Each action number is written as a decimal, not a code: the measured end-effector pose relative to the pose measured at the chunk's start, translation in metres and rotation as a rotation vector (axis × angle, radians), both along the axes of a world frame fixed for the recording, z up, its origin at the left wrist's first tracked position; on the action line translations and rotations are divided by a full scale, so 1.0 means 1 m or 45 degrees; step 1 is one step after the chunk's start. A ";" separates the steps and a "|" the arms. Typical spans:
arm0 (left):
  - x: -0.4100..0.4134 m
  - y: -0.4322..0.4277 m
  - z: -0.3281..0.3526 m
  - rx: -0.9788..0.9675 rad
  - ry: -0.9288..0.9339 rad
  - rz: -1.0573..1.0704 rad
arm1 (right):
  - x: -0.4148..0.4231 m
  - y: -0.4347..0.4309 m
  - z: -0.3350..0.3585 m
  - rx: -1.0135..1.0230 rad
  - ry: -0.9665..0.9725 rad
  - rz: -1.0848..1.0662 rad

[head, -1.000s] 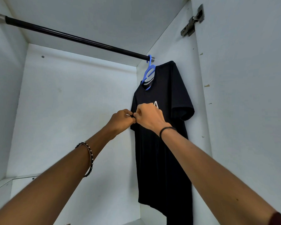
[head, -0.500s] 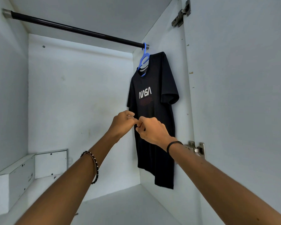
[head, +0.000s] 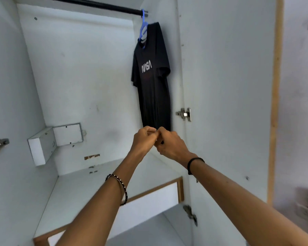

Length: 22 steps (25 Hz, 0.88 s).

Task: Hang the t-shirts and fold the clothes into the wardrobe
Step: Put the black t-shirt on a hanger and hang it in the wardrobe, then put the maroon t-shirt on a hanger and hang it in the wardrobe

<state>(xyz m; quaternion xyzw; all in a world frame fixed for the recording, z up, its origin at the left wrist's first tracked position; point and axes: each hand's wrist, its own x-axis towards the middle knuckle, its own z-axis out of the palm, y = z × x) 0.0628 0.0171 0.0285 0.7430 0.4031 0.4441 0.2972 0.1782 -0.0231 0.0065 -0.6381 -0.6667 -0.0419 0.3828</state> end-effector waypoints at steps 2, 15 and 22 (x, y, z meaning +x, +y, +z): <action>-0.004 -0.027 -0.024 -0.058 0.044 0.004 | -0.005 -0.025 -0.024 -0.065 0.011 0.032; -0.012 -0.128 -0.155 -0.227 0.425 -0.354 | -0.009 -0.169 -0.169 -0.293 0.214 -0.136; 0.024 -0.193 -0.217 -0.342 0.599 -0.650 | 0.017 -0.266 -0.230 -0.378 0.324 -0.379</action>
